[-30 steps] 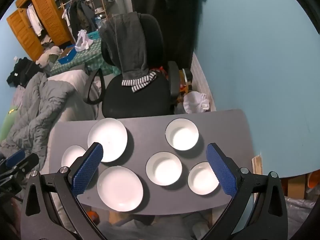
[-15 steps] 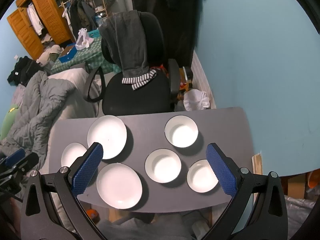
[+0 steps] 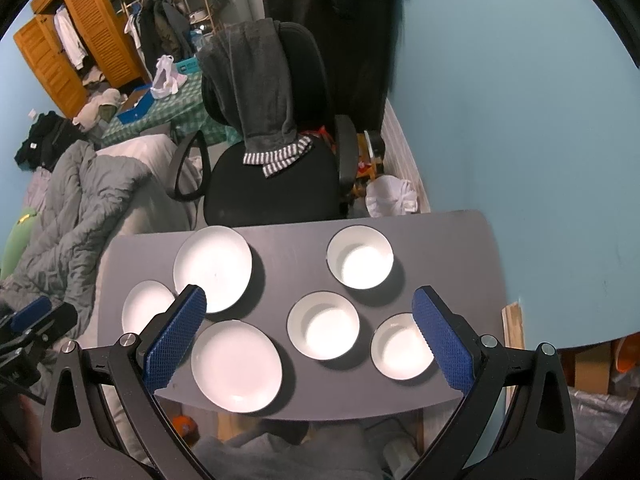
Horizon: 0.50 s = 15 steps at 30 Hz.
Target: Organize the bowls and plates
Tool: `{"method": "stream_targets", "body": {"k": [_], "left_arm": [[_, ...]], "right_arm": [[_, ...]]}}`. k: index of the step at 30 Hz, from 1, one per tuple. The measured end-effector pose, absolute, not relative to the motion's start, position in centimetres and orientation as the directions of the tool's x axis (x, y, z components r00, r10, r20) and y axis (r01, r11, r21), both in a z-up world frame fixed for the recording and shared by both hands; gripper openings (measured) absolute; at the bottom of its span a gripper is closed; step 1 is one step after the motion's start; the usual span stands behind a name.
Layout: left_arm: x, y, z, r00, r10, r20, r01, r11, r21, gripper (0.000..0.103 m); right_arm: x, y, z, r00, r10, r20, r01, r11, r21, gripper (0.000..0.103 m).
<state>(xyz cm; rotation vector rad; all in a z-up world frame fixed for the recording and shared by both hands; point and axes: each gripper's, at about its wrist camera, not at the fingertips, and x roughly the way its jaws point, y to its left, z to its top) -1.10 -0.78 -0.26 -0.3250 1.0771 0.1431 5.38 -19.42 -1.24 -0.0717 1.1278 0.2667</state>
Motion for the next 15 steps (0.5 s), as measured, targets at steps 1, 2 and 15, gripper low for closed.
{"method": "stream_targets", "body": {"k": [1, 2, 15], "left_arm": [[-1.11, -0.87, -0.23, 0.47, -0.043, -0.882, -0.271, 0.943, -0.191, 0.084], [-1.11, -0.79, -0.22, 0.469, -0.044, -0.882, -0.271, 0.943, -0.191, 0.084], [-1.11, -0.67, -0.29, 0.468, -0.049, -0.883, -0.271, 0.942, -0.196, 0.084]], "right_arm": [[5.17, -19.48, -1.33, 0.4, 0.176, -0.9, -0.247, 0.966, 0.079, 0.101], [5.08, -19.54, -1.3, 0.399, 0.176, -0.9, -0.248, 0.966, 0.079, 0.101], [4.87, -19.4, -0.85, 0.389, 0.173, -0.905, -0.248, 0.966, 0.078, 0.101]]}}
